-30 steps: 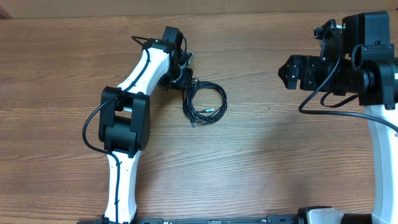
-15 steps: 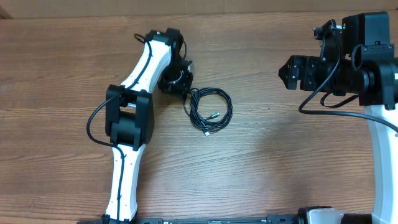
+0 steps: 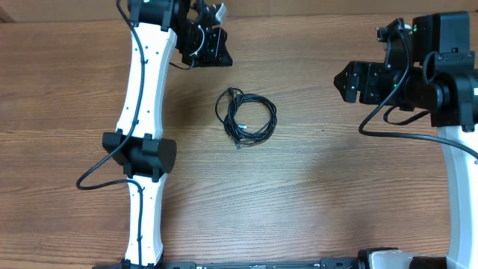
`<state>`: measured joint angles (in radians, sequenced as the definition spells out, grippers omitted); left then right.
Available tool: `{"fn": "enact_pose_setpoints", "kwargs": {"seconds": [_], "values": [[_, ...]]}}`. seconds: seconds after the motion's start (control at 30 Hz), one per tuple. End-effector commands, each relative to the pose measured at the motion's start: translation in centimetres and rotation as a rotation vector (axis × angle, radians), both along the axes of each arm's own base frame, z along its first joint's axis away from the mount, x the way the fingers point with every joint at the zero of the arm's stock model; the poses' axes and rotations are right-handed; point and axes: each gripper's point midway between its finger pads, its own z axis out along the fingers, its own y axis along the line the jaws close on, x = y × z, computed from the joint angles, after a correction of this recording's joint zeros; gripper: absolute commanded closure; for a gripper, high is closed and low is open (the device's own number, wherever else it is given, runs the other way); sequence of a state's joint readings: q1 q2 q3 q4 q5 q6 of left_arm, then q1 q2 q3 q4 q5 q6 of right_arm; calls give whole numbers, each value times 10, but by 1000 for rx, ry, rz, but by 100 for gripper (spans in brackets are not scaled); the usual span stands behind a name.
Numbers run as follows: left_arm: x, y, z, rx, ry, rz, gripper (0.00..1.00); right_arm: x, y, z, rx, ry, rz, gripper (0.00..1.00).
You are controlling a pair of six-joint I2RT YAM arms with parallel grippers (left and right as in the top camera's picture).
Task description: Untangle cables
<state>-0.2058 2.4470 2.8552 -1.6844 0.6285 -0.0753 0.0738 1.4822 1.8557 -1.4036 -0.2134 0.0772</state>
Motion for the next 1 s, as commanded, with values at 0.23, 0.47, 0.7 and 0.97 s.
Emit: {"fn": "enact_pose_setpoints", "kwargs": {"seconds": [0.23, 0.47, 0.7, 0.97], "values": [[9, 59, 3, 518, -176, 154, 68, 7, 7, -7, 17, 16, 27, 0], [7, 56, -71, 700, -58, 89, 10, 10, 7, -25, 12, 89, 26, 0], [3, 59, -143, 740, 81, 97, 16, 10, 4, -29, -4, 102, 17, 0], [-4, 61, -182, 754, 149, 146, 16, 10, 4, -29, -4, 103, 15, 0]]}}
